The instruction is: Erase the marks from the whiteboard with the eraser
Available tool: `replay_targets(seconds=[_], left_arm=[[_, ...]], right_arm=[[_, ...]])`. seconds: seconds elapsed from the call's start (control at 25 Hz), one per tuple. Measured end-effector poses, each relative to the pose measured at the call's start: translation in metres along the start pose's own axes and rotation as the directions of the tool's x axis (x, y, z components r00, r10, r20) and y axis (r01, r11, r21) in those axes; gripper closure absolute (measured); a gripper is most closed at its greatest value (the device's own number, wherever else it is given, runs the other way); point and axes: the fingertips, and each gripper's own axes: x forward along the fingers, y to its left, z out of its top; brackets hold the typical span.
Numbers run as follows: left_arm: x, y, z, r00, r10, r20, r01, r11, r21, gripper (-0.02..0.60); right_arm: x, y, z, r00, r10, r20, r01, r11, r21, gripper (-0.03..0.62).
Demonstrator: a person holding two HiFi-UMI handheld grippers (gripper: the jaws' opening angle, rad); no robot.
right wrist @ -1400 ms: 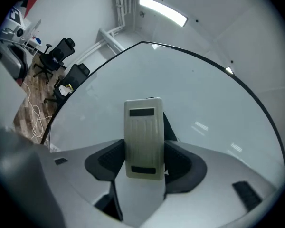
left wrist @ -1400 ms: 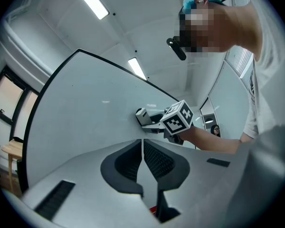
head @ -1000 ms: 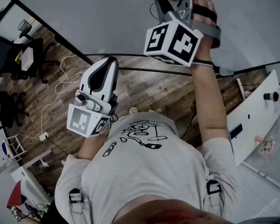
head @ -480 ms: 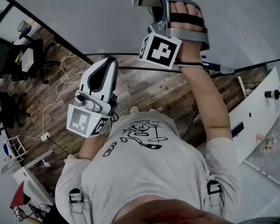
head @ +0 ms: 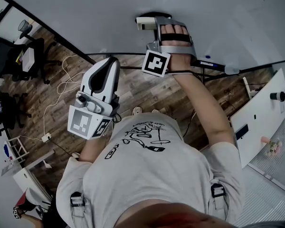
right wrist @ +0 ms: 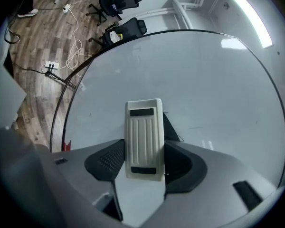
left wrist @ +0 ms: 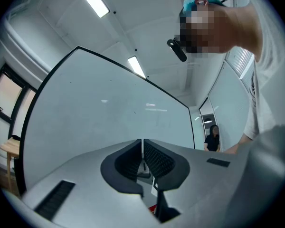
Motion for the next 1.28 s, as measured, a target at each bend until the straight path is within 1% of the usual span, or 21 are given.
replay_targets(seconds=[0.12,0.24,0.36,0.4,0.48,0.6,0.68,0.76,0.84,0.96,1.04,1.28], left_arm=[[0.0,0.0,-0.001,1.0,0.003,-0.003,-0.003,1.0,0.001,0.549],[0.0,-0.001,-0.002,1.0,0.005,-0.006,-0.005,1.0,0.0,0.55],[0.001,-0.003,-0.002,1.0,0.004,-0.006,-0.004,1.0,0.0,0.549],[0.001,-0.004,-0.002,1.0,0.005,-0.006,-0.005,1.0,-0.001,0.549],[0.001,-0.004,-0.003,1.0,0.006,-0.007,-0.006,1.0,-0.002,0.55],[0.001,-0.002,-0.002,1.0,0.011,-0.006,-0.011,1.0,-0.001,0.55],[0.002,-0.002,-0.002,1.0,0.013,-0.004,-0.013,1.0,-0.001,0.55],[0.002,0.0,-0.001,1.0,0.013,-0.003,-0.013,1.0,0.001,0.549],[0.002,0.001,-0.001,1.0,0.014,-0.002,-0.014,1.0,0.004,0.549],[0.002,0.001,0.0,1.0,0.015,0.0,-0.015,1.0,0.008,0.55],[0.003,0.0,0.0,1.0,0.015,0.001,-0.015,1.0,0.008,0.55],[0.006,0.004,-0.001,1.0,0.017,-0.006,-0.017,1.0,0.008,0.55]], right_arm=[[0.009,0.04,-0.004,0.998,0.055,-0.002,-0.055,0.998,0.008,0.336],[0.013,0.071,-0.014,0.99,0.132,-0.039,-0.133,0.991,-0.026,0.338],[0.012,0.078,-0.018,0.984,0.174,-0.047,-0.176,0.984,-0.028,0.336],[0.007,0.073,-0.018,0.982,0.184,-0.043,-0.185,0.983,-0.02,0.336],[-0.009,0.043,-0.013,0.988,0.152,-0.01,-0.152,0.988,0.017,0.336],[-0.036,-0.032,0.0,0.998,0.034,0.05,-0.038,0.996,0.081,0.336],[-0.051,-0.084,0.005,0.996,-0.051,0.072,0.043,0.993,0.107,0.336],[-0.057,-0.126,0.007,0.991,-0.105,0.08,0.095,0.988,0.126,0.336],[-0.057,-0.153,0.008,0.988,-0.132,0.08,0.122,0.984,0.127,0.336],[-0.053,-0.171,0.007,0.989,-0.127,0.076,0.118,0.987,0.111,0.336],[-0.049,-0.171,0.007,0.991,-0.114,0.066,0.107,0.99,0.097,0.336],[-0.042,-0.166,0.007,0.992,-0.118,0.043,0.114,0.991,0.073,0.336]])
